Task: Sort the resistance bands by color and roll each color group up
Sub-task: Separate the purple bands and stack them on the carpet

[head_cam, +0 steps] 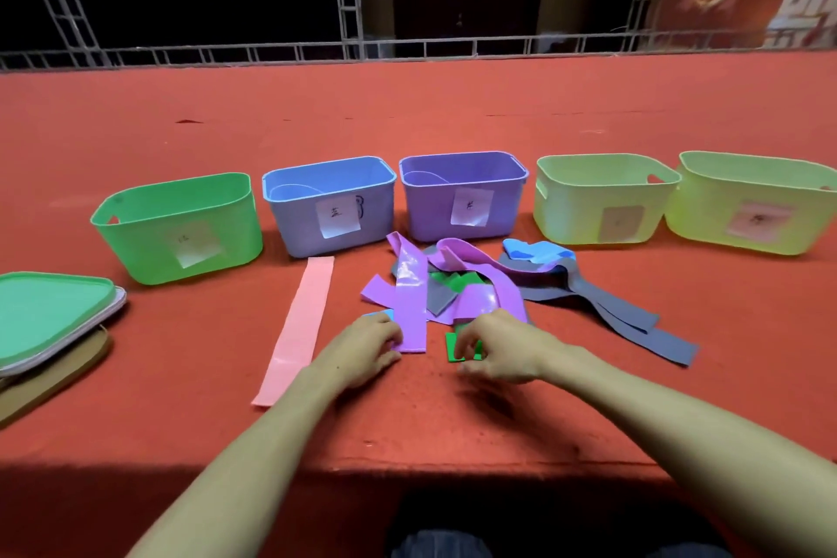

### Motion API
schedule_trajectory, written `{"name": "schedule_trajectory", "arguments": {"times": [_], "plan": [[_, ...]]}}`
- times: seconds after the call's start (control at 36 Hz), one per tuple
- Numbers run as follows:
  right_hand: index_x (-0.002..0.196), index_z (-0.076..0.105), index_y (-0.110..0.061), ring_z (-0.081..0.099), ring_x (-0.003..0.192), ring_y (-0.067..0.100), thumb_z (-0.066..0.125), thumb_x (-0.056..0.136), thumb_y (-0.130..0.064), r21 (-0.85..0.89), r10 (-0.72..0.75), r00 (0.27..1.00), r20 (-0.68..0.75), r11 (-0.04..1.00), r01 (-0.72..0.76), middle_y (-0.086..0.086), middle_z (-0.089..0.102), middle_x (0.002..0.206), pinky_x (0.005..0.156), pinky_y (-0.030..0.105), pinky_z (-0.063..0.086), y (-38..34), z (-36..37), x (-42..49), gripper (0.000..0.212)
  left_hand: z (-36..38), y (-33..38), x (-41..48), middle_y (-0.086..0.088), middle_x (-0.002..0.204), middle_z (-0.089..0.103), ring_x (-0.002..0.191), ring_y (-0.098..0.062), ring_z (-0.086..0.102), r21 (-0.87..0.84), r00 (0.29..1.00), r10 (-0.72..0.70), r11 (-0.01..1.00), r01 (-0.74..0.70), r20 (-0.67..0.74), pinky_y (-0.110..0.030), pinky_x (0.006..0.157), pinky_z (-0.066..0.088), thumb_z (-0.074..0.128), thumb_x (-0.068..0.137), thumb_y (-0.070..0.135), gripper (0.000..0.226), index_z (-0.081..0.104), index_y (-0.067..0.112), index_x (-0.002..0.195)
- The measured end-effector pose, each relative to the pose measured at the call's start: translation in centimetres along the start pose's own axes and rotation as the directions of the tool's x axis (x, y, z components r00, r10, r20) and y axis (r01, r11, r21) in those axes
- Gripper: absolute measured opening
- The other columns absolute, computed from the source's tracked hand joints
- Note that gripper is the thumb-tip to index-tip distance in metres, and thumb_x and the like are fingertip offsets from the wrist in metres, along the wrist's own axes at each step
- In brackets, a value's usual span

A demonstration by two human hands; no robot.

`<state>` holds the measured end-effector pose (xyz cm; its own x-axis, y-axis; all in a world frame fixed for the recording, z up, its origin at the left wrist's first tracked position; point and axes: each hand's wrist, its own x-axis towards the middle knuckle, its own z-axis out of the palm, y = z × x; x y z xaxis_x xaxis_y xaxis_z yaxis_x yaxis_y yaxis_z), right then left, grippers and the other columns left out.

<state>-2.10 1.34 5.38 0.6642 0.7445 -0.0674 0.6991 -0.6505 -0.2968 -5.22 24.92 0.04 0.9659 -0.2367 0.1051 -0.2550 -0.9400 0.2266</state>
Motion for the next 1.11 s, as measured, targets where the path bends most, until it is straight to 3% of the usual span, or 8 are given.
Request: {"name": "schedule_trajectory", "arguments": {"times": [0.17,0.42,0.5,0.58,0.69,0.81,0.94,1.11], "plan": [[0.107,0.070,-0.014,0.064,0.097,0.022,0.066,0.084,-0.026,0.014,0.045,0.999,0.015,0.999,-0.046,0.004,0.070,0.104,0.081,0.028,0.049,0.7,1.1,-0.2,0.026,0.4,1.0,0.4,-0.015,0.094,0.059,0.089,-0.034,0.056,0.039,0.997,0.046,0.998,-0.044,-0.061,-0.042,0.077,0.046,0.025,0.084,0.037,0.051,0.063,0.003,0.090],[0.106,0.072,-0.017,0.040,0.132,0.015,0.072,0.083,-0.025,0.081,-0.144,0.959,-0.244,0.982,0.168,0.007,0.049,0.136,0.107,0.027,0.033,0.7,-1.6,-0.1,0.024,-3.6,5.6,1.2,-0.011,0.077,0.056,0.075,-0.019,0.040,-0.059,0.882,0.209,0.965,-0.256,-0.422,-0.027,0.069,0.033,0.039,0.090,0.018,0.023,0.056,0.003,0.082],[0.093,0.074,-0.016,0.061,0.102,0.022,0.073,0.080,-0.021,0.144,-0.163,0.894,-0.418,0.959,0.242,0.003,0.068,0.111,0.086,0.037,0.049,0.5,-3.0,0.6,0.014,-6.1,7.3,1.1,-0.010,0.079,0.058,0.072,-0.013,0.040,-0.138,0.851,0.180,0.950,-0.281,-0.493,-0.019,0.065,0.029,0.041,0.093,0.022,0.028,0.059,0.002,0.087],[0.086,0.076,-0.017,0.055,0.073,0.011,0.075,0.079,-0.015,0.194,-0.118,0.816,-0.566,0.943,0.272,-0.003,0.072,0.083,0.067,0.025,0.044,-0.1,-5.2,0.8,0.007,-8.5,8.0,1.3,-0.001,0.080,0.061,0.068,-0.011,0.048,-0.306,0.838,0.067,0.912,-0.271,-0.542,-0.013,0.066,0.041,0.047,0.094,0.019,0.018,0.060,0.007,0.095],[0.085,0.076,-0.010,0.058,0.071,-0.006,0.073,0.077,-0.001,0.249,-0.153,0.761,-0.630,0.889,0.385,-0.015,0.066,0.077,0.071,0.010,0.044,-1.0,-8.8,0.8,0.013,-11.3,8.8,1.8,-0.010,0.077,0.059,0.068,-0.024,0.054,-0.505,0.799,-0.074,0.809,-0.302,-0.597,-0.037,0.067,0.049,0.051,0.094,0.023,0.011,0.052,0.026,0.105],[0.092,0.074,-0.005,0.059,0.071,-0.005,0.068,0.073,0.005,0.285,-0.164,0.719,-0.675,0.841,0.460,-0.014,0.065,0.079,0.069,0.015,0.049,-1.7,-12.2,0.7,0.022,-13.4,10.1,2.2,-0.008,0.082,0.051,0.067,-0.019,0.051,-0.644,0.801,-0.106,0.661,-0.385,-0.589,-0.027,0.058,0.049,0.052,0.094,0.003,0.036,0.038,0.034,0.108],[0.103,0.069,-0.016,0.059,0.074,-0.004,0.071,0.077,0.007,0.302,-0.178,0.692,-0.700,0.804,0.513,-0.008,0.068,0.093,0.074,0.020,0.053,-2.5,-15.7,-0.3,0.034,-14.9,11.6,3.1,-0.003,0.082,0.058,0.065,-0.017,0.052,-0.634,0.732,-0.166,0.646,-0.426,-0.660,-0.028,0.058,0.047,0.052,0.093,-0.006,0.035,0.037,0.026,0.097],[0.096,0.070,-0.015,0.059,0.066,0.011,0.068,0.081,0.007,0.361,-0.100,0.656,-0.748,0.767,0.530,-0.008,0.069,0.076,0.061,0.032,0.055,-3.0,-18.5,-1.5,0.026,-16.7,13.6,4.4,0.003,0.088,0.057,0.078,-0.014,0.055,-0.574,0.692,-0.098,0.648,-0.501,-0.715,-0.048,0.072,0.052,0.053,0.085,0.003,0.024,0.050,0.027,0.088]]}}
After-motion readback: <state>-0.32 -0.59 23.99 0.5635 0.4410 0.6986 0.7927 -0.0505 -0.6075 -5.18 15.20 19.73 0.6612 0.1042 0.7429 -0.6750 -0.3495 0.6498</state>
